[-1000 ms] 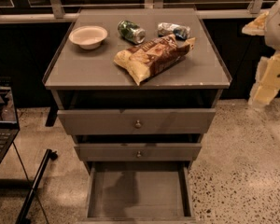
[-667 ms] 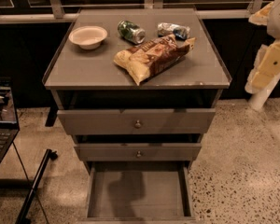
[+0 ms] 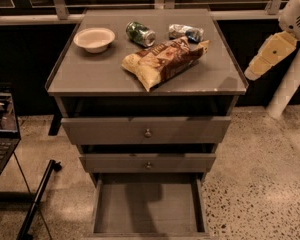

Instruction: Place brown chip bag into bottom drawer

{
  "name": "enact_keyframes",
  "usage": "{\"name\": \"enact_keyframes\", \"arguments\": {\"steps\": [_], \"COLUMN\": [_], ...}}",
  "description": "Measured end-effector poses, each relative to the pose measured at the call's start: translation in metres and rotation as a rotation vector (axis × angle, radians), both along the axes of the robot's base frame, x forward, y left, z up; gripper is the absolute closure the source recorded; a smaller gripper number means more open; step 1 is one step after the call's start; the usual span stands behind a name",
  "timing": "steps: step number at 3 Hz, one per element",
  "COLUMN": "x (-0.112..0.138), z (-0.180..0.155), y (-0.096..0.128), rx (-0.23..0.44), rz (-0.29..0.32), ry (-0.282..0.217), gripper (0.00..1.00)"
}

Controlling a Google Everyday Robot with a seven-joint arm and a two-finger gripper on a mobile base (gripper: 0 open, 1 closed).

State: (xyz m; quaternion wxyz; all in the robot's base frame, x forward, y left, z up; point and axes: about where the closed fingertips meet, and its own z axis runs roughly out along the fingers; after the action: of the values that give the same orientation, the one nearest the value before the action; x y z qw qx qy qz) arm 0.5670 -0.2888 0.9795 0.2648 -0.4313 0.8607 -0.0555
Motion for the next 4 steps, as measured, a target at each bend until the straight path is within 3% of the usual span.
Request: {"name": "enact_keyframes", "arguments": {"steps": [1, 2, 3, 4], "x": [0.000, 0.000, 0.005, -0.001], "z": [0.000, 0.000, -0.007, -0.027], "y": [-0.001, -0.001, 0.005, 0.022], "rx": [0.045, 0.045, 0.181, 0.446], "rz": [-0.079, -0.079, -0.120, -0.224], "ry": [0.013, 0.013, -0.023, -0.042], "gripper": [0.00, 0.00, 0.00, 0.00]}}
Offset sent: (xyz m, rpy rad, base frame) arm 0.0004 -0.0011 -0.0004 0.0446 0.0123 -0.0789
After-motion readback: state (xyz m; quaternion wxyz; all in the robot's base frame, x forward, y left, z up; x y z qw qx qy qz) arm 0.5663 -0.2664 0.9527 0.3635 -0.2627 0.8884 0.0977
